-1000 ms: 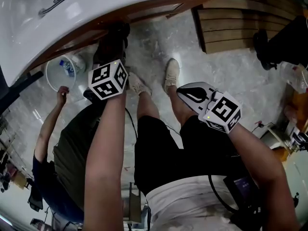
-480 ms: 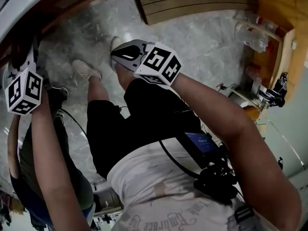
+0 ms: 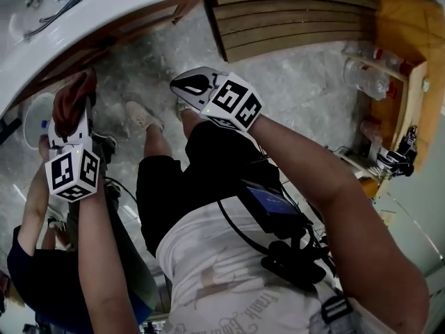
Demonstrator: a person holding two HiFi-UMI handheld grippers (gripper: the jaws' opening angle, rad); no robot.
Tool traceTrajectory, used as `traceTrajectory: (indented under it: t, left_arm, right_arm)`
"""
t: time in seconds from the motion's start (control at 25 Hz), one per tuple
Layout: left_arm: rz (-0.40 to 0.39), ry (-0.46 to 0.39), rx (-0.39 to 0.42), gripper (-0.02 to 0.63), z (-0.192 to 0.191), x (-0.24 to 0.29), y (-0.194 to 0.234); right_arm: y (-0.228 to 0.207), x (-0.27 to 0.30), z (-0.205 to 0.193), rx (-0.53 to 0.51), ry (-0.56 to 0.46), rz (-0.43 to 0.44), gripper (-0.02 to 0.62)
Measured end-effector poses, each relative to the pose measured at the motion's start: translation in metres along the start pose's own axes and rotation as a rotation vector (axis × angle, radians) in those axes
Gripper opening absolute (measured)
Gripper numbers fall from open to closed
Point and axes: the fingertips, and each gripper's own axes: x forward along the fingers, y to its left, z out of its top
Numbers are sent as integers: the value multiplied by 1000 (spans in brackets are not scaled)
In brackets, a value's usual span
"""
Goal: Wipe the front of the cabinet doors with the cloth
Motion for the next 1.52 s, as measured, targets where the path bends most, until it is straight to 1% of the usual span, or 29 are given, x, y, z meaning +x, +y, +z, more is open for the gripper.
traceTrajectory:
  t: [0.12,0.24,0.32,0.36,0.44,0.52,0.6,0.72,0.84,0.92,1.04,1.12,1.2,1.28,1.44,1.52]
  left_arm:
    - [-28,-19,-1,166,25,-16,-8]
    - [-30,-35,-11,166,46,-38,-11]
    - [-26,-51,-22,166,62,-55,-12]
    - [-20,-69,-27,166,71,-60,-10]
    - [-12,-96,-41,166,85,-72,-6]
    - [-16,-91,-52,166,89,-88,-7]
    - [-13,-91,-49,166,93,-101,-7]
    - [-3,-114,-41,166,105,-111,-7]
    - [-3,-116,-47,166,109,-122,-15]
    - [-6,-119,-49,166,112,-126,-20]
    - [-20,-132,-39,166,122,-126,-30]
    - [-29,-148,-33,166,132,-127,-38]
    - [-36,-177,-23,166,149,-131,-44]
    - [-52,-209,-11,166,167,-133,-53]
    - [-117,-245,-1,166,184,-136,-85]
    - [-126,-258,3,166,189,-138,-90]
  right_arm:
    - [16,-12,38,-62,-53,2,14]
    - [33,-23,60,-36,-56,23,14]
    - [41,-31,67,-19,-48,19,14]
    - [42,-35,75,-16,-61,14,14]
    - [47,-44,97,22,-117,5,14]
    - [65,-55,115,86,-180,2,14]
    - [78,-62,137,120,-244,0,14]
    - [84,-66,174,176,-365,0,14]
    - [90,-75,207,253,-472,39,14]
    - [90,-83,231,257,-519,75,14]
    - [85,-101,259,186,-545,110,14]
    - [86,-115,270,92,-536,115,14]
    - [90,-125,280,-25,-520,107,14]
    - [94,-133,289,-106,-520,111,14]
    - [96,-154,286,-145,-521,111,14]
    - [94,-157,286,-157,-515,100,14]
